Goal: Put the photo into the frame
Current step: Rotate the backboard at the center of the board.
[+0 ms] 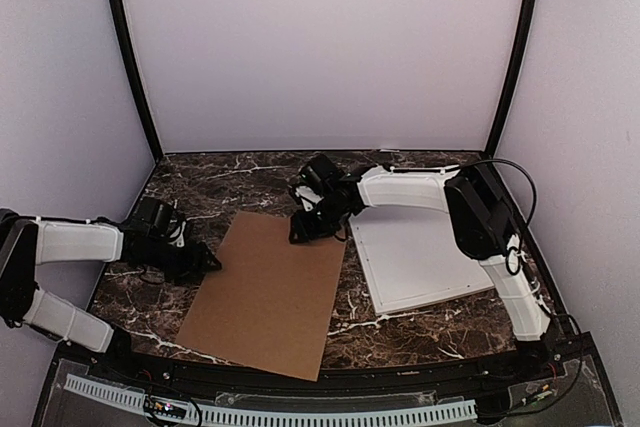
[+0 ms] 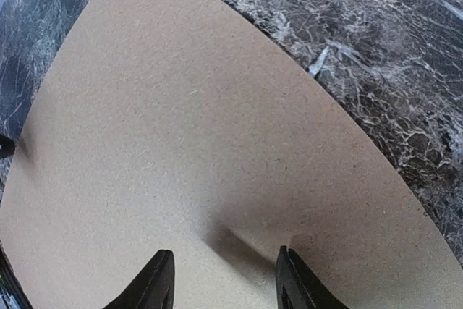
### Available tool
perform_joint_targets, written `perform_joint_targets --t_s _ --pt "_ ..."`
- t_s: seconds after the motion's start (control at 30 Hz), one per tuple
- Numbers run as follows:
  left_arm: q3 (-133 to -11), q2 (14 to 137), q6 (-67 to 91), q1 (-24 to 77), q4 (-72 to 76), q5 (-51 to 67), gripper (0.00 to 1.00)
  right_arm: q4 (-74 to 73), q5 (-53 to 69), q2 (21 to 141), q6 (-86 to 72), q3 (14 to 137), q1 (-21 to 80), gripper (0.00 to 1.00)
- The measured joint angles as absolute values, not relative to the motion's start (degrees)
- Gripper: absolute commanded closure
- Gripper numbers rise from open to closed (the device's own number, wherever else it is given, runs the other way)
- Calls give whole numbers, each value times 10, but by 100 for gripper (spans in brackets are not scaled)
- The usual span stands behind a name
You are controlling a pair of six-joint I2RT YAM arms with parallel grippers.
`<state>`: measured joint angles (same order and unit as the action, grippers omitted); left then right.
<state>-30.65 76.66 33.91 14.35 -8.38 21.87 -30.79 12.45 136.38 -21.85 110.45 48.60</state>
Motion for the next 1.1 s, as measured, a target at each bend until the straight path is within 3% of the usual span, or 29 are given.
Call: perform_joint_targets --t_s 0.2,0.47,0.83,1.1 --pt "-255 675 367 156 -129 263 41 -322 105 1319 -223 1044 485 47" --pt "-270 649 364 160 -171 267 23 -317 74 1152 -277 851 485 43" --pt "-360 764 305 160 -171 222 16 -239 96 1119 -353 731 493 43" --pt "-377 821 278 160 -150 235 19 -176 113 1121 -405 712 511 45"
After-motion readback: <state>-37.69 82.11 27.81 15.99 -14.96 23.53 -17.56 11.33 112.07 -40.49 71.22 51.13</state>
